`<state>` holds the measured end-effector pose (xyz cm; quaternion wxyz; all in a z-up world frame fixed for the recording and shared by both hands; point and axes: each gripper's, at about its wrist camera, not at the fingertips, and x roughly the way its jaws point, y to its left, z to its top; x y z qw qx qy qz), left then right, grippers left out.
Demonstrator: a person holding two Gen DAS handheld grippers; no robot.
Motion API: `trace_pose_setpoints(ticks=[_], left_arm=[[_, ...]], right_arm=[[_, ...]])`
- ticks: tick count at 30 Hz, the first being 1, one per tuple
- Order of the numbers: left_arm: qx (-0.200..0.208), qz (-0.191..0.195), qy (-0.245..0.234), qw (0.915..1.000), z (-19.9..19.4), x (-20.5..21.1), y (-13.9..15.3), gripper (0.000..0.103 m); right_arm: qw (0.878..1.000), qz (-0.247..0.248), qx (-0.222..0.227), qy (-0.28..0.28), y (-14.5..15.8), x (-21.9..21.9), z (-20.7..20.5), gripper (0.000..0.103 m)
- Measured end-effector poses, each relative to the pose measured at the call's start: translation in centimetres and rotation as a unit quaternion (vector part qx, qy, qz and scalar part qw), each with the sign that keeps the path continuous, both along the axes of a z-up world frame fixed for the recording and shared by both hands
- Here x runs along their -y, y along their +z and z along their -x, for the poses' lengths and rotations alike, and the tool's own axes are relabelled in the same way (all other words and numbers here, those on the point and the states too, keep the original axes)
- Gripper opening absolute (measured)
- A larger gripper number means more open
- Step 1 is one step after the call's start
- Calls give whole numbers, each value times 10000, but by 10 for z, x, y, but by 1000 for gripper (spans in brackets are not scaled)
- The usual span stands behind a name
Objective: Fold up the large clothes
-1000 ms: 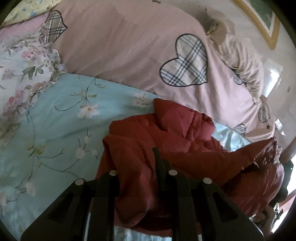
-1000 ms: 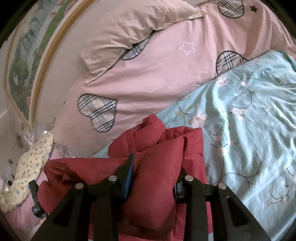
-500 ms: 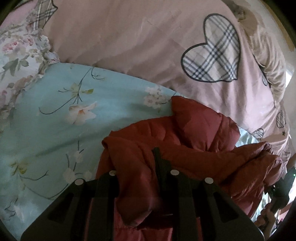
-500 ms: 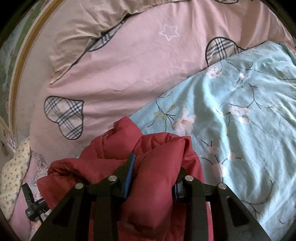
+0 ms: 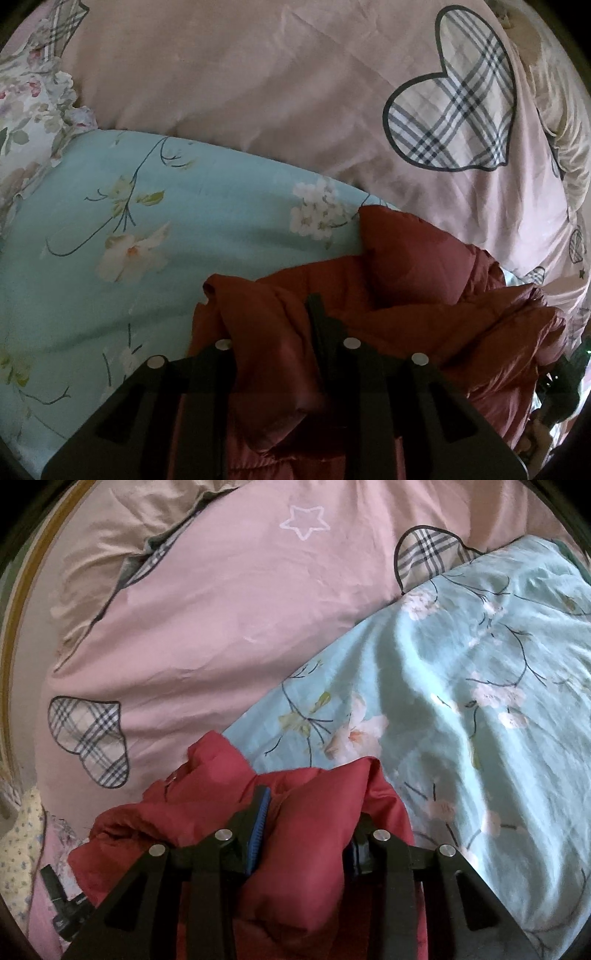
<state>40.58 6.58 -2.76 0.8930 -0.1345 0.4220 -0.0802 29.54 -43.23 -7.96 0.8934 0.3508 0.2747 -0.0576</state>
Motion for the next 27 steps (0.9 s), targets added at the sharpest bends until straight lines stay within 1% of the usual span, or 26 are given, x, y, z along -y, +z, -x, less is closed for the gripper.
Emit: trace_pose_setpoints(ticks=[3,6,7,8,10,11,13,15,16,17,19,22,24,26,27], left_arm=[[-35,60,-7,10000,-4,-1,2,24],[21,132,-30,9999,6,-6,12,30],[69,150,-24,9999,11,-8,18,37],[167,141,6,9998,18,-11,24,47],[433,68,62,9990,39,-16,40,54],[551,52,40,9985,50,-17,48,54],[756,129,-152,9969,74,-16,61,54],[851,122,-377,9956,93,-8,65,54],[872,114,-603,9943,103,1,65,54],[856,107,-762,9934,108,8,64,54],[707,5,-1258,9895,118,33,52,54],[555,-355,-1600,9849,122,65,32,54],[442,-648,-1605,9839,118,80,17,54],[358,-914,-1487,9840,108,88,2,54],[329,-948,-1472,9840,106,90,-3,54]], right_arm=[[9999,71,-63,-39,-4,0,-11,36],[9998,137,-124,-69,-7,-1,-20,36],[9998,151,-142,-71,-8,-2,-23,36],[9997,168,-165,-79,-9,-2,-25,36],[9996,199,-186,-97,-11,-2,-27,36],[9996,202,-186,-107,-12,-2,-27,36],[9996,210,-170,-119,-13,-3,-28,36],[9995,253,-162,-136,-14,-4,-28,37],[9993,298,-165,-140,-13,-6,-28,37],[9992,327,-162,-142,-12,-6,-27,38],[9990,400,-158,-141,-10,-9,-26,39],[9988,450,-133,-104,-6,-10,-23,43],[9992,387,-74,-30,-1,-10,-19,48],[9996,290,-19,51,6,-9,-11,56],[9996,276,36,99,11,-10,-6,58]])
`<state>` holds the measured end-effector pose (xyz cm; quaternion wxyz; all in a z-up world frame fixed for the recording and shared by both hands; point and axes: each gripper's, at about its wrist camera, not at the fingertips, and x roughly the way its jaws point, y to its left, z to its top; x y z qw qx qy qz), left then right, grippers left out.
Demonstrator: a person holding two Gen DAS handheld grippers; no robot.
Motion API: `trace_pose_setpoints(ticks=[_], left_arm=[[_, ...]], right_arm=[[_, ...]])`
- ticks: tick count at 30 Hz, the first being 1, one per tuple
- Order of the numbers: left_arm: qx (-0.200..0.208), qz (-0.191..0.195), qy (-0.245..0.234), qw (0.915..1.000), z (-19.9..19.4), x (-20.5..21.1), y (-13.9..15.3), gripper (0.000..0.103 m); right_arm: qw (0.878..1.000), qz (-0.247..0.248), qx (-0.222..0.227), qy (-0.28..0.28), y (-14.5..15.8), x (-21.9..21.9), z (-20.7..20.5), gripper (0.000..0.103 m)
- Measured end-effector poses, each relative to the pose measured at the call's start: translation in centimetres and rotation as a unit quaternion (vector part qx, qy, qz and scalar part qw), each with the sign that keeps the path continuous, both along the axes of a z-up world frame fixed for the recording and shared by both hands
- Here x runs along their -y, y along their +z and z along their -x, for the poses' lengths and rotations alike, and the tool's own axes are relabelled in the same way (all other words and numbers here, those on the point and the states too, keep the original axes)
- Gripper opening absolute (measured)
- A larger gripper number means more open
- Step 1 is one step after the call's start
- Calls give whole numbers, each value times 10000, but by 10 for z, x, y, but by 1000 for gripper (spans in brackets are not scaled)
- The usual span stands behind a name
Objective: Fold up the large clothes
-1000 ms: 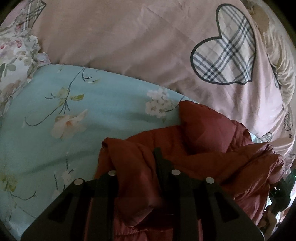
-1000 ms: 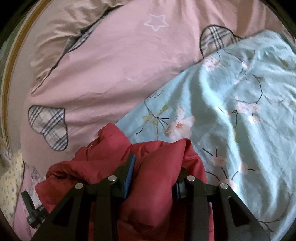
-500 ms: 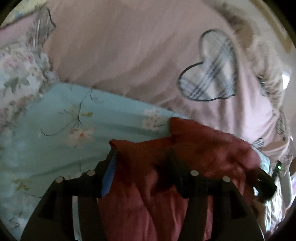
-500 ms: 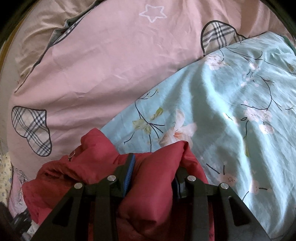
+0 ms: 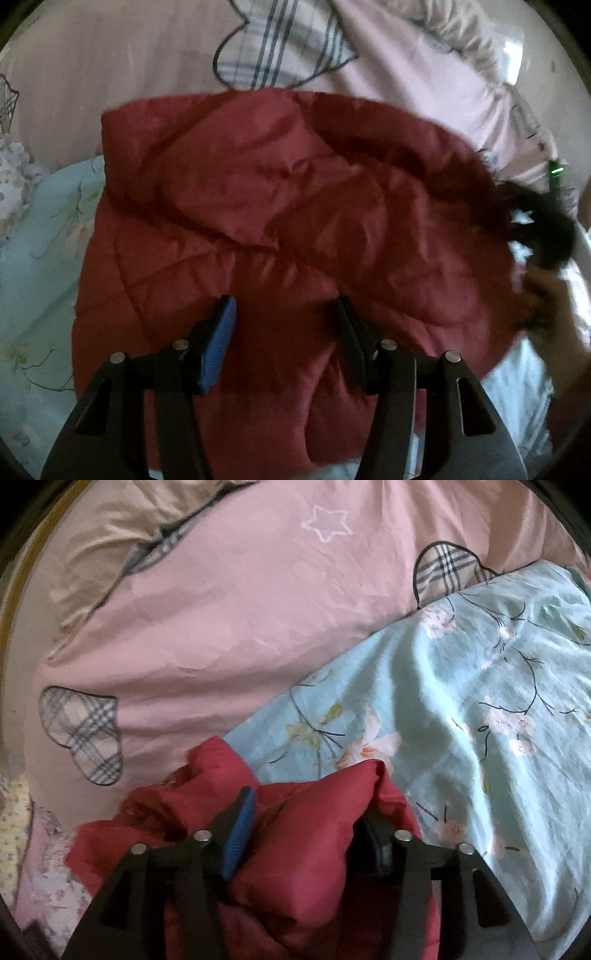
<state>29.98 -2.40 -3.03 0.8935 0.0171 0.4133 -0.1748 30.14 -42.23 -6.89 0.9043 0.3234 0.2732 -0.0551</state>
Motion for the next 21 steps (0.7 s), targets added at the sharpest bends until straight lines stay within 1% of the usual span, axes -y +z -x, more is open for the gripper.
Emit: trace_pose_setpoints(ticks=[3,5,7,8,9,11,13,15,16,19,21], left_arm=[[2,7,106,9999,-10,0,-8,54],[28,-31,131,9999,-13,2,-8,54],[59,-89,145,9998,-13,5,-9,54],[71,-112,150,9998,-13,6,-9,54],[76,-125,152,9998,-14,7,-10,54],[59,-133,153,9998,-16,9,-11,54],[34,-126,152,9998,-15,10,-9,54],[5,-117,131,9998,-15,10,-6,54],[10,-95,116,9999,-14,8,-4,54],[109,49,191,9997,-11,-8,8,54],[192,82,415,9989,-13,-23,15,54]], right_arm=[[9996,163,165,158,17,-8,20,68],[9979,458,361,271,30,-21,40,75],[9948,788,452,471,37,-37,53,78],[9913,1031,447,686,39,-51,58,79],[9872,1229,363,945,37,-64,57,79],[9766,1561,10,1477,28,-87,46,78],[9671,1835,-308,1732,15,-100,32,78],[9613,2063,-611,1722,3,-101,17,77],[9607,2092,-644,1705,0,-100,14,77],[9628,2094,-714,1551,-2,-86,4,77],[9659,2011,-748,1448,-1,-75,-2,77]])
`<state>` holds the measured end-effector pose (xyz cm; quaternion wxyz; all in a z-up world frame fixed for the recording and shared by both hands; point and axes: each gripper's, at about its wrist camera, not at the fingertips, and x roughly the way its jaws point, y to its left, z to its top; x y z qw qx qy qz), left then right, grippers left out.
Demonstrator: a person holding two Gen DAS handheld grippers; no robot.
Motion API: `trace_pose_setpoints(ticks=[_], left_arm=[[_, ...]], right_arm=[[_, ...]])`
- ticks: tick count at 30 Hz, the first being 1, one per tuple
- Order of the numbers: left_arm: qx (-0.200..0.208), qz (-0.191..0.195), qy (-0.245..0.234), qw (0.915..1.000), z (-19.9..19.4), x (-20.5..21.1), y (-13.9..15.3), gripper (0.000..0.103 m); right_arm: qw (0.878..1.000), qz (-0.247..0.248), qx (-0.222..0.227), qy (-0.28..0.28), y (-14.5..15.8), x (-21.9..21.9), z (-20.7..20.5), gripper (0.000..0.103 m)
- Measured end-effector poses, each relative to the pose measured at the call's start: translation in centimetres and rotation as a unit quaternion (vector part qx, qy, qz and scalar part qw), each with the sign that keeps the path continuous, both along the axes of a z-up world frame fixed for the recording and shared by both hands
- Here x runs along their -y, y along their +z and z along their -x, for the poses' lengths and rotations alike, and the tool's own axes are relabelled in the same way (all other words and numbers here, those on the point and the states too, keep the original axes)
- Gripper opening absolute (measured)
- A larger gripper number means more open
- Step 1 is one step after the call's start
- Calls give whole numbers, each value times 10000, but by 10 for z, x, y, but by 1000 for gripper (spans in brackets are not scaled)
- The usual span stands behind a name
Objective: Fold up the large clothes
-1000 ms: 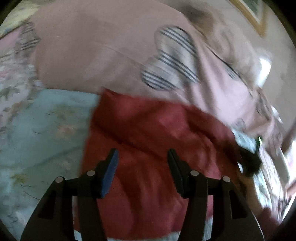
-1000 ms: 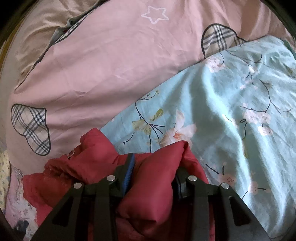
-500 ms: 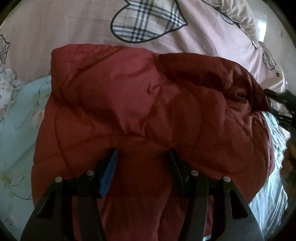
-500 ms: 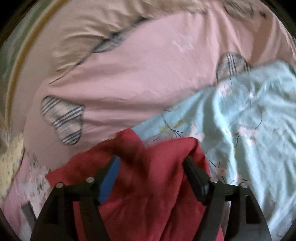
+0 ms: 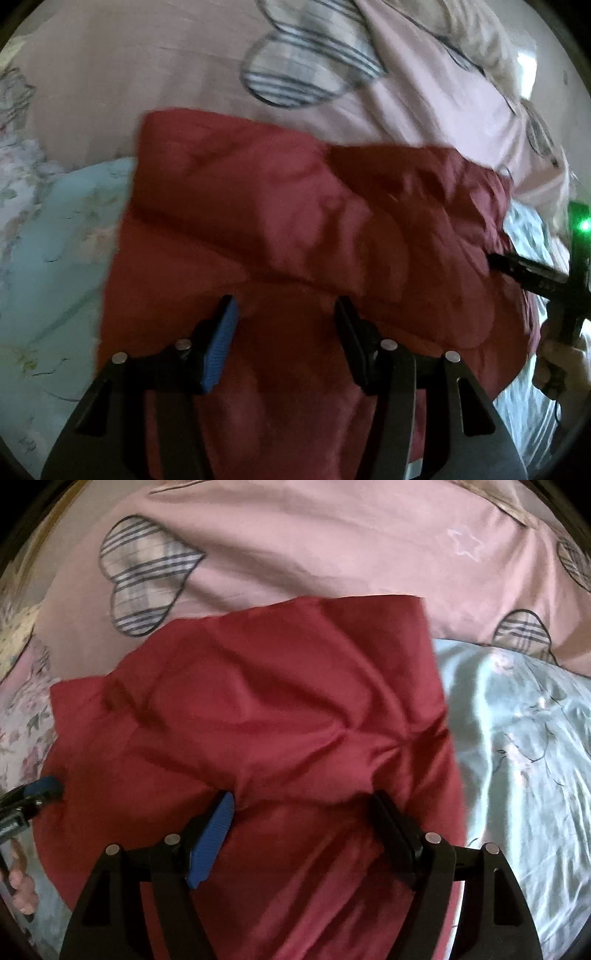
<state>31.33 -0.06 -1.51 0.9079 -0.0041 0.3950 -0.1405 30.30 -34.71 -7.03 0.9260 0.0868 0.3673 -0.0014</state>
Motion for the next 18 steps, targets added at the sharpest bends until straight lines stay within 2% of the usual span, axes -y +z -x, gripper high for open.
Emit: trace_pose_setpoints(ticks=[4,6,8,14,18], left_arm=[[-301,-25,369,9989,-26,-21,-13,54],[-424,62,383,9983,-38,-25,-25,54],[-416,113,394,9983,-47,-24,-34,55],[-491,241,388,9978,-54,-30,-50,55],[-503,140,405,9978,-57,-29,-49,55]], right_arm=[[9996,-195,-199,-90,-8,15,-14,82],[9987,-402,-307,-113,-16,23,-18,84],[9980,-493,-370,-162,-22,28,-23,90],[9975,-571,-370,-196,-31,29,-26,94],[9977,-518,-369,-227,-31,27,-27,94]])
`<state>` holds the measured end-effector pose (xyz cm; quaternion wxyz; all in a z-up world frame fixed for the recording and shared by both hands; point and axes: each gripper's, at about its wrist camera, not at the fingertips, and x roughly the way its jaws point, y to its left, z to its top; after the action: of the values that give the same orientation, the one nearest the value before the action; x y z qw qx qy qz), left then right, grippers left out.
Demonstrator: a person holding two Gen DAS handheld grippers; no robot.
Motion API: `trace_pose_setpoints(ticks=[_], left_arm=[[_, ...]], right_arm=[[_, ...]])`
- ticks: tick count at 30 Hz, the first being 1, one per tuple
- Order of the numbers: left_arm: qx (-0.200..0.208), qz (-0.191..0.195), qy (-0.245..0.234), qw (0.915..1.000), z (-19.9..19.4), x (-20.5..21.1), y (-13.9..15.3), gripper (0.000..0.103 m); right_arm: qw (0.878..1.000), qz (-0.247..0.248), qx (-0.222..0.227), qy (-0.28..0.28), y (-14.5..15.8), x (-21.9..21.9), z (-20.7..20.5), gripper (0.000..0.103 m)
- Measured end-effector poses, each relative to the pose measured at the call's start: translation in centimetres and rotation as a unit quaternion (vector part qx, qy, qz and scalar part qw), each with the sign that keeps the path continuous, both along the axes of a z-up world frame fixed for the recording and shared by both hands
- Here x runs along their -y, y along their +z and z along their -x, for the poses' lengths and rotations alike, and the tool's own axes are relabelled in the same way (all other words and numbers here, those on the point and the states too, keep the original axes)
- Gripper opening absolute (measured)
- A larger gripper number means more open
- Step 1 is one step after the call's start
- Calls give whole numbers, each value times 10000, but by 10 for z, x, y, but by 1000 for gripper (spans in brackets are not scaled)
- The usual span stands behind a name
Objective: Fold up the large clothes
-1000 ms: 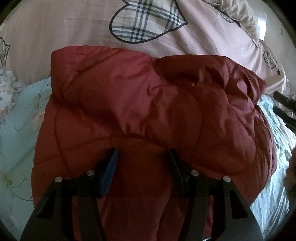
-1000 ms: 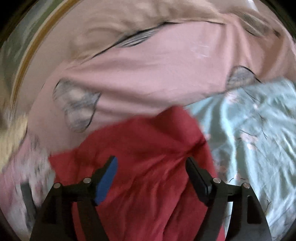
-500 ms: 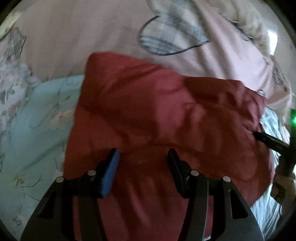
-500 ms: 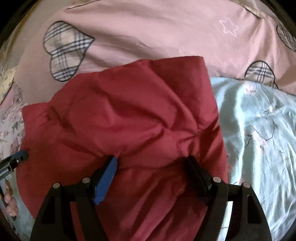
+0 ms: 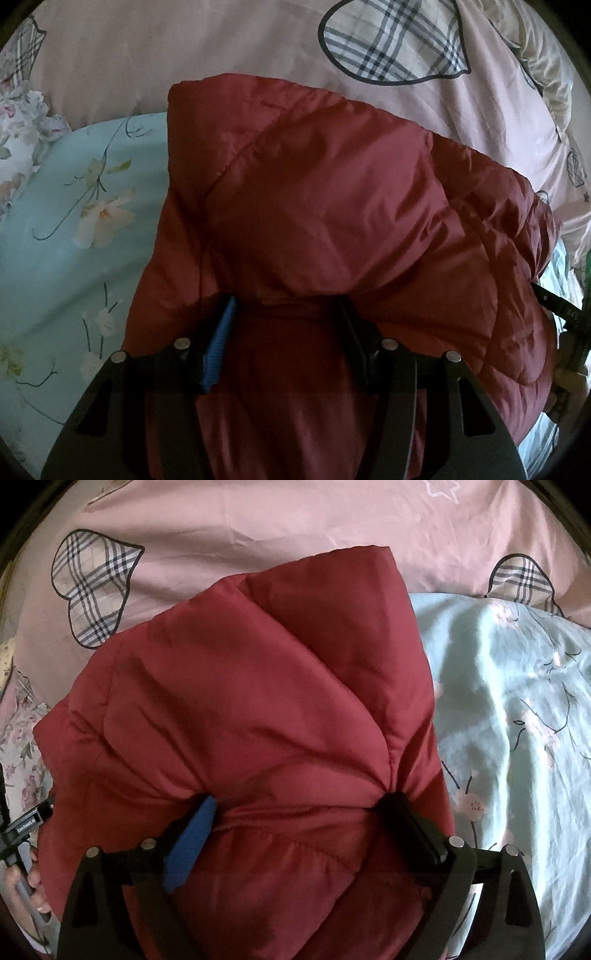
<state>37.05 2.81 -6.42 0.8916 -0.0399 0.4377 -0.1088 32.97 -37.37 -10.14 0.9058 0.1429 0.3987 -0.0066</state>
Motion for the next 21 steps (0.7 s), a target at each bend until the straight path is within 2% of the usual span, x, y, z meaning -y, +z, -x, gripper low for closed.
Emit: trace_pose_setpoints(ticks=[5,9,13,21], left_arm=[[35,7,-50,10000,9,1,13,56],[44,349,-72,9994,22,-14,29,63],[205,408,-25,9990,42,-25,39,71],[237,460,113,9986,60,-48,39,72]], right_arm=[[10000,61,47,-20,9,-5,3,94],[9998,76,178,1,23,-7,22,92],[9996,110,262,80,33,-4,38,92],[9996,117,268,57,43,8,65,92]])
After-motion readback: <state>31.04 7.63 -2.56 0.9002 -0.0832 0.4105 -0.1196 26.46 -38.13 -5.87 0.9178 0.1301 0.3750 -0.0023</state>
